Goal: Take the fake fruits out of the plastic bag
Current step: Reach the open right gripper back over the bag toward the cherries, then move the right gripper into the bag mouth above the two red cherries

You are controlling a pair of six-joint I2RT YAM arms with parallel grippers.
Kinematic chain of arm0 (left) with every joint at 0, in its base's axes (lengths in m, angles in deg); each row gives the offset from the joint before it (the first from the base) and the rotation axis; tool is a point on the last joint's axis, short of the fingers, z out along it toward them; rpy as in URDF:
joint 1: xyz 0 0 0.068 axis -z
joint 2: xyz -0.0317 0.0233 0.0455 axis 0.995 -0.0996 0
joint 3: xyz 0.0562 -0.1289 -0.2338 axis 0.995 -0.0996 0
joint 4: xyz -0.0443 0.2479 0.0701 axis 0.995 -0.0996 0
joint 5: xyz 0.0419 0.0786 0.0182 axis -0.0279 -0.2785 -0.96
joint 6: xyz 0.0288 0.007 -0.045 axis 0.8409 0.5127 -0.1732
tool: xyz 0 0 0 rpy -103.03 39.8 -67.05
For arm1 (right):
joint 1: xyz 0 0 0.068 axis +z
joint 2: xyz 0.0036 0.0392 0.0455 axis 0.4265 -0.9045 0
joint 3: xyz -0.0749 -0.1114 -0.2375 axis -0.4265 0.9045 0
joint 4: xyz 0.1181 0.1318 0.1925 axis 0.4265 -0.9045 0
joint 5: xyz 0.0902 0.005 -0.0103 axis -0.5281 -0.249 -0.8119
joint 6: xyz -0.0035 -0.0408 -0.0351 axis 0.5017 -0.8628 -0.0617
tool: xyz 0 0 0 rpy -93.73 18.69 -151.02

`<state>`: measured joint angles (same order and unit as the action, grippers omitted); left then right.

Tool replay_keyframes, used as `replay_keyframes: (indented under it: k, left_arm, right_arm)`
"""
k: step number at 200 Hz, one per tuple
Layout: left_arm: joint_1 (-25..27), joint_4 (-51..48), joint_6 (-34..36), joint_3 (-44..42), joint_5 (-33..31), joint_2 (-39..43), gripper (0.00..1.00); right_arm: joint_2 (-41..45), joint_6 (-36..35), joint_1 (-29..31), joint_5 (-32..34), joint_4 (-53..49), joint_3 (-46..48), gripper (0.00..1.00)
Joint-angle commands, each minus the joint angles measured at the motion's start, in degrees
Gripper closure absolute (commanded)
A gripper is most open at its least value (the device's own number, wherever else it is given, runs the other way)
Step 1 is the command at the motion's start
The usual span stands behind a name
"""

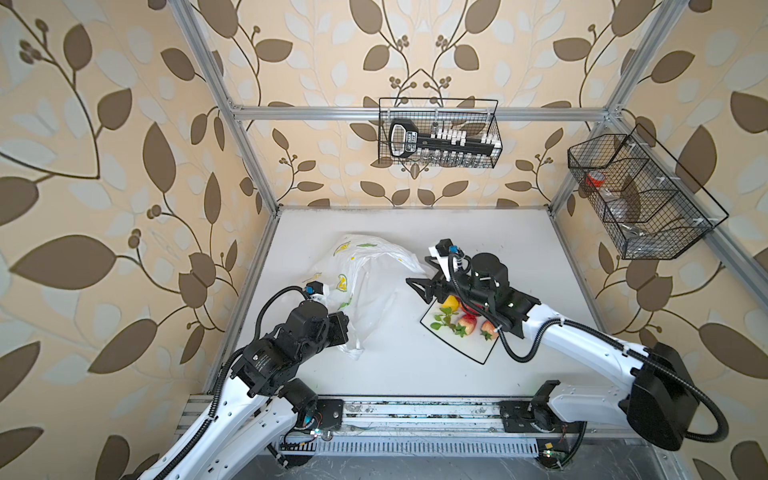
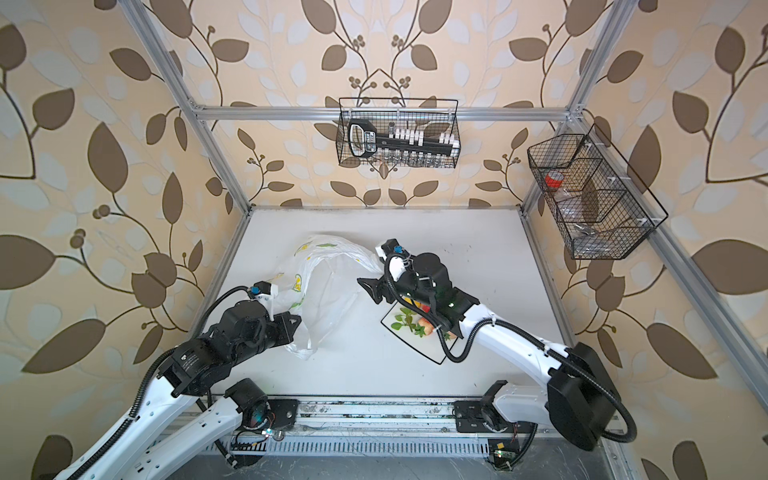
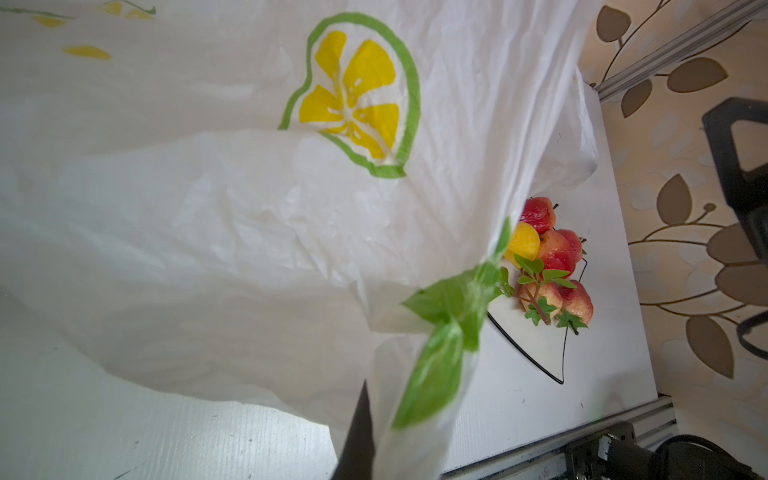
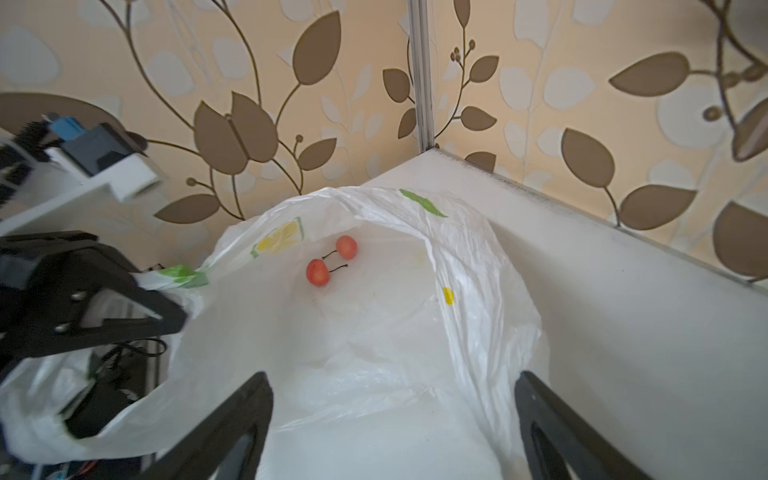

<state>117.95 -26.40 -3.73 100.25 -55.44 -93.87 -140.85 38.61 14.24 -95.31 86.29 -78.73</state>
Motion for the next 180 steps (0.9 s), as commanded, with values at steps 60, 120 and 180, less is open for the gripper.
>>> replay_keyframes:
  k: [60,120,180]
  left_arm:
    - [-0.28,-2.94,-0.66,-0.22,-3.40,1.46,1.00]
    - [-0.36,-2.33,1.50,1.37,-10.31,-3.91,1.00]
    - [-3.68,3.32,8.52,7.55,-12.80,-15.29,1.00]
  right_arm:
    - [-20.49,-5.81,0.07,12.00,-8.87,-17.19,0.37]
    - [-14.13,-2.90,0.07,10.10,-5.49,-13.88,0.91]
    - [-5.11,-3.77,-0.28,14.54,-3.80,-9.60,0.97]
